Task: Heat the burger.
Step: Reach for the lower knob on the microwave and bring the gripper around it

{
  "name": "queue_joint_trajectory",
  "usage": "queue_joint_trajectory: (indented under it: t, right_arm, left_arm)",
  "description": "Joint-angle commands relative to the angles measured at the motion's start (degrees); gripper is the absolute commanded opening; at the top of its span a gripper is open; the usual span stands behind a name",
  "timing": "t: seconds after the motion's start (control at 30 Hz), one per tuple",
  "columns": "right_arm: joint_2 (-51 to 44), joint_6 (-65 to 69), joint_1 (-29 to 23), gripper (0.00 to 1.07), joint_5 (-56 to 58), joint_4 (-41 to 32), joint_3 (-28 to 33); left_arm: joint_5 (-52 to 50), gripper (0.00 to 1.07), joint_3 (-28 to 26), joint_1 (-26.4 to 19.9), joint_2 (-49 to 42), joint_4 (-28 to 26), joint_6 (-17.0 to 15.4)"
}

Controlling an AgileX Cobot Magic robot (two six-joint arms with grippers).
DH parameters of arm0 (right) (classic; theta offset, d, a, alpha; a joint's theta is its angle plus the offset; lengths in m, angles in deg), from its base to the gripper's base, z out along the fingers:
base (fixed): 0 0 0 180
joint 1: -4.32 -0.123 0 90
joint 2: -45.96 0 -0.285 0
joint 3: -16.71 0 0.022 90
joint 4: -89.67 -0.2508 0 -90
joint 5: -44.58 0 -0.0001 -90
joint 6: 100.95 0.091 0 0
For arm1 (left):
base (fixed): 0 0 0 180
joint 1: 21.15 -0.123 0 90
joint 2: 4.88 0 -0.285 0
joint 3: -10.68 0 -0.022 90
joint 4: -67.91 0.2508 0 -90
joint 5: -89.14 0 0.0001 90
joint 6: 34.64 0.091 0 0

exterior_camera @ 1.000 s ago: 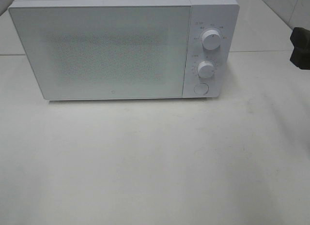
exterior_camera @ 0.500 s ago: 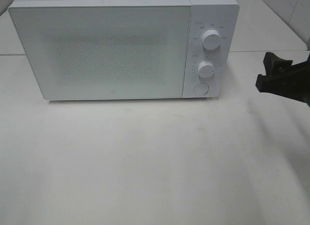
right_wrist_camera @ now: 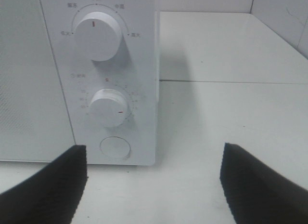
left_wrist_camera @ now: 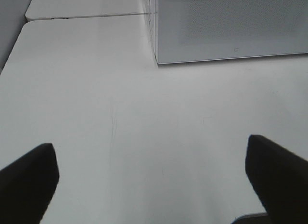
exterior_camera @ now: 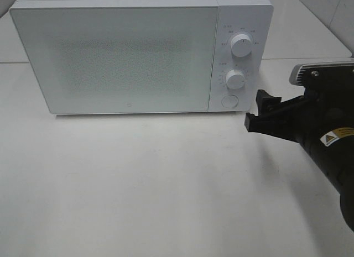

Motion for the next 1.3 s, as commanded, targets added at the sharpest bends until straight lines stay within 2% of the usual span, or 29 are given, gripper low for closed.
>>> queue_joint_trajectory:
  t: [0.03,0.27,0.43,0.8,1.3]
  right_arm:
    - [1.5,-1.0,-2.6,0.76,-5.9,-0.5,-1.7]
    - [2.2,-2.9,-3.4,0.76,-5.1,-0.5,-2.9]
    - [2.2,-2.9,-3.4,0.76,-4.3,-3.3,-2.9]
    - [2.3,-2.9,-3.2,0.76,-6.1,-3.0,-3.1]
    - [10.8,0.5,-3.2,0.76,-8.8,-3.0,-10.5]
  left_arm:
    - [-0.1,0.98,0.2,-0.1,-0.9,-0.5,0.2]
    - [-0.1,0.98,0.2,-0.1,-0.9,-0.5,0.2]
    - [-0.1,0.98,0.2,-0.1,-0.9,-0.5,0.2]
    - [-0.1,0.98,0.2,-0.1,-0.9,-0.5,0.2]
    - [-0.1,0.98,0.2,-0.1,-0.9,-0.5,0.2]
